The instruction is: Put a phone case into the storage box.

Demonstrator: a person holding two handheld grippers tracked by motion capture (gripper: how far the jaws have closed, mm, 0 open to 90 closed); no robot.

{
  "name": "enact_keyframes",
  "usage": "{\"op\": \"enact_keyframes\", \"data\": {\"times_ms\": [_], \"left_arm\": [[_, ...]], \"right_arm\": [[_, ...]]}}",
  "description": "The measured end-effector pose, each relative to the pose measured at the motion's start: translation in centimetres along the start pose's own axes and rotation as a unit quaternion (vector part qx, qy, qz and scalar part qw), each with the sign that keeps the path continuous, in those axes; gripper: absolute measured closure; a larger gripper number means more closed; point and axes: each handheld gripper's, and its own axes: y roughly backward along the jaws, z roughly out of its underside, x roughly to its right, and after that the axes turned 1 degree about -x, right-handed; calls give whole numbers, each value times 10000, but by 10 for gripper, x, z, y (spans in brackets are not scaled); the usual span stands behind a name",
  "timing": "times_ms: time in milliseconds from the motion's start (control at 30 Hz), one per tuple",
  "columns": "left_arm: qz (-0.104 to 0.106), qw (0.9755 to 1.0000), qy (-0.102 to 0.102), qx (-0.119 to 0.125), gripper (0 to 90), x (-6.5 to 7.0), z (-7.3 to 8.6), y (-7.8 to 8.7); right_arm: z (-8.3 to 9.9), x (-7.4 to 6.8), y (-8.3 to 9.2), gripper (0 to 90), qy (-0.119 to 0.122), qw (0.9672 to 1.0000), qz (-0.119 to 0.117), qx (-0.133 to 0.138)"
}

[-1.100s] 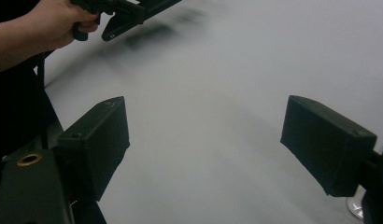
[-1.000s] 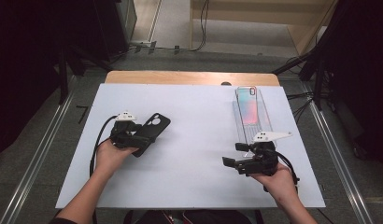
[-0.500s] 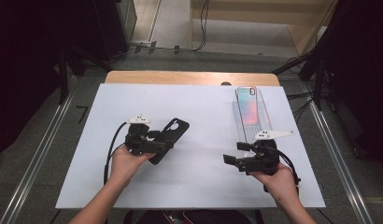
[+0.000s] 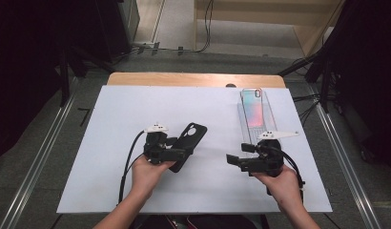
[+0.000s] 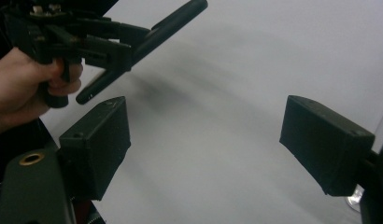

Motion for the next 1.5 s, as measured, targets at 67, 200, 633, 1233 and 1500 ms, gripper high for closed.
{"op": "enact_keyframes", "data": {"times_ms": [67,200,633,1233,1500], "left_arm": [[-36,9999,2,122,157,5,2,-2],[-70,9994,45,335,157,11,5,-4],[-306,9943,67,1019,156,29,22,-15],[-262,9886,294,1453,154,39,43,-28],[-279,9872,263,1549,153,44,48,-31]], "right_arm": [[-2,-2,-2,142,-50,10000,26,6],[-8,-6,-7,142,-20,10000,53,10],[-28,-8,-24,142,-406,9992,-12,27],[-44,-4,-50,153,-680,9976,-87,-41],[-53,0,-61,222,-914,9956,-151,-117]]}}
